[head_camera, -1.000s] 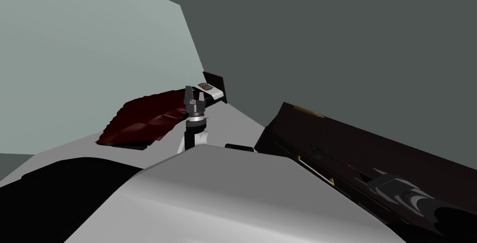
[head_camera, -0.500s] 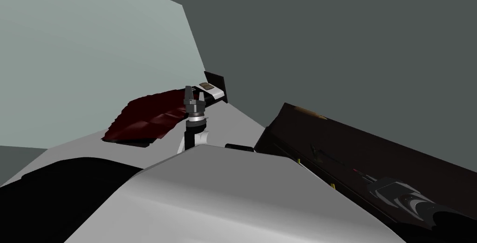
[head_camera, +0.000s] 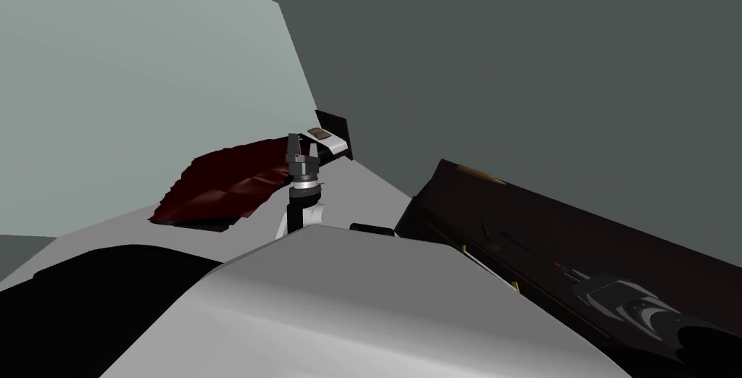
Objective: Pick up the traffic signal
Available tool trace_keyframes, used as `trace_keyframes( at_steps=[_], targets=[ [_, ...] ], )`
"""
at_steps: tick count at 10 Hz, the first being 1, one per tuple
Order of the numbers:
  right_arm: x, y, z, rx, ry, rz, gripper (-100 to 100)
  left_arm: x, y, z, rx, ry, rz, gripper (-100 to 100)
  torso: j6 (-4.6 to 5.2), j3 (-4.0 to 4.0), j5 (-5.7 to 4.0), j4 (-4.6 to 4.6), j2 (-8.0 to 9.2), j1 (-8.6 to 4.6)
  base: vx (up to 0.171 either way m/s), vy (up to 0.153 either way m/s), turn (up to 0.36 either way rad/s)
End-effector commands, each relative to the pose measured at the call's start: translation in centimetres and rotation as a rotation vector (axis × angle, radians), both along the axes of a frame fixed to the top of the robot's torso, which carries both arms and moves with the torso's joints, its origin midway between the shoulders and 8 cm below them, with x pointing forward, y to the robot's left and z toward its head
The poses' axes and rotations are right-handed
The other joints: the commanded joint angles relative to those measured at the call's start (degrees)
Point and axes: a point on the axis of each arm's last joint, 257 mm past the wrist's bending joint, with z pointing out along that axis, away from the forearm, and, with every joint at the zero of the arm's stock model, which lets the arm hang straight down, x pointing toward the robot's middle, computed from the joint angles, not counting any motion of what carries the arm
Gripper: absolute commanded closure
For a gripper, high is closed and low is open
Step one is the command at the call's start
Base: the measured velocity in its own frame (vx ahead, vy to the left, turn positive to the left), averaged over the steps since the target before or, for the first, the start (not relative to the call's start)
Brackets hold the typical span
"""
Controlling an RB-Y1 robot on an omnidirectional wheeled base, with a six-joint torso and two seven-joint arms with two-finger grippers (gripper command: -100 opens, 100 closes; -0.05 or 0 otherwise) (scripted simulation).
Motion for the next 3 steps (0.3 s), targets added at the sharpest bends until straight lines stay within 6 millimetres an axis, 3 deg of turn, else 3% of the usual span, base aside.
trace_keyframes(
  at_steps=[1,2,3],
  targets=[
    [0.96,0.19,0.69,0.012,0.003,0.018,100,0.0,0.0,0.0,0.0,0.0,0.0,0,0.0,0.0,0.0,0.0,0.0,0.0,-0.042,0.097,-0.162],
    [0.59,0.1,0.3,0.007,0.002,0.012,100,0.0,0.0,0.0,0.0,0.0,0.0,0,0.0,0.06,0.05,0.03,0.1,0.15,-0.021,0.044,-0.031],
    [0.58,0.18,0.26,0.01,0.004,0.013,0,0.0,0.0,0.0,0.0,0.0,0.0,0,-0.04,0.05,0.05,0.04,0.05,0.03,-0.004,0.008,0.0]
  ],
)
